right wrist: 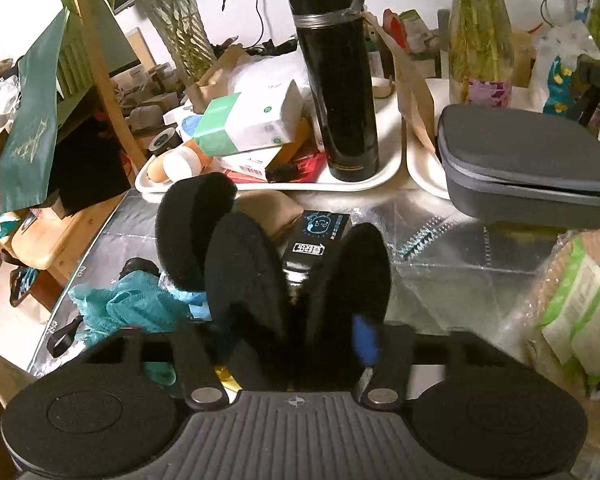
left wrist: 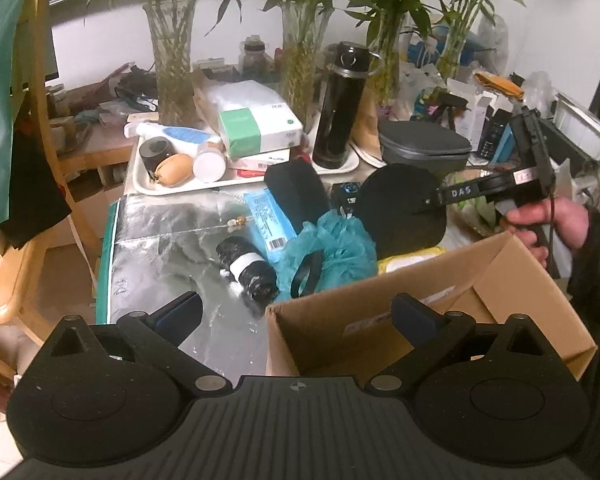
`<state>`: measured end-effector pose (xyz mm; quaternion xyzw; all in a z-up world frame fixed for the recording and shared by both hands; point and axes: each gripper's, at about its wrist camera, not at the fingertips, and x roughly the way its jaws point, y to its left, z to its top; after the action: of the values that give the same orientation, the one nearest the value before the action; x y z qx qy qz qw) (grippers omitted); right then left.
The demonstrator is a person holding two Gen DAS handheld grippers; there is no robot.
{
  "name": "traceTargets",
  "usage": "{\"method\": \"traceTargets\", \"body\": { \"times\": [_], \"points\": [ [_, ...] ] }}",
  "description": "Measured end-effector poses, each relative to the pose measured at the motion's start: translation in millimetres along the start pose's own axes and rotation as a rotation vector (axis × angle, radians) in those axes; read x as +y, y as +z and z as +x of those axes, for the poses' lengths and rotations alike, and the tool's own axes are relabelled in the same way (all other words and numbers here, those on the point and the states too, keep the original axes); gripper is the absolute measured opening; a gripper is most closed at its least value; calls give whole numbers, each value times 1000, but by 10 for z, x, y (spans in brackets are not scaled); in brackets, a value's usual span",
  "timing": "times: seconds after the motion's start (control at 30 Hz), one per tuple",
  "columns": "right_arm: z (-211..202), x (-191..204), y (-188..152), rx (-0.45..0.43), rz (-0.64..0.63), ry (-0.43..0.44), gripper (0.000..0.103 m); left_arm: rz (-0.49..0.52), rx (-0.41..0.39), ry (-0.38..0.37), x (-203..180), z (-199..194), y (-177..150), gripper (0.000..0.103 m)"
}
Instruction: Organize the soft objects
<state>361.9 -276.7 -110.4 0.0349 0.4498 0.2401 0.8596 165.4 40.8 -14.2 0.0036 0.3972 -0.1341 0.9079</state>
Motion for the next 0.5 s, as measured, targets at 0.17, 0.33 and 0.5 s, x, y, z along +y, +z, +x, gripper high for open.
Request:
{"method": "traceTargets", "body": {
  "times": [0.17,0.33,0.5],
  "points": [
    [-93,59,-31,-25,-34,-10,27,-26,0,-17,22,21,44,103],
    [-279,54,-63,-78,-29,-17,26,-26,-15,-25,17,18,88,103],
    [-488,155,-57,-130,-93,-50,25,-36,-31,-33,17,38,175,103]
  ]
}}
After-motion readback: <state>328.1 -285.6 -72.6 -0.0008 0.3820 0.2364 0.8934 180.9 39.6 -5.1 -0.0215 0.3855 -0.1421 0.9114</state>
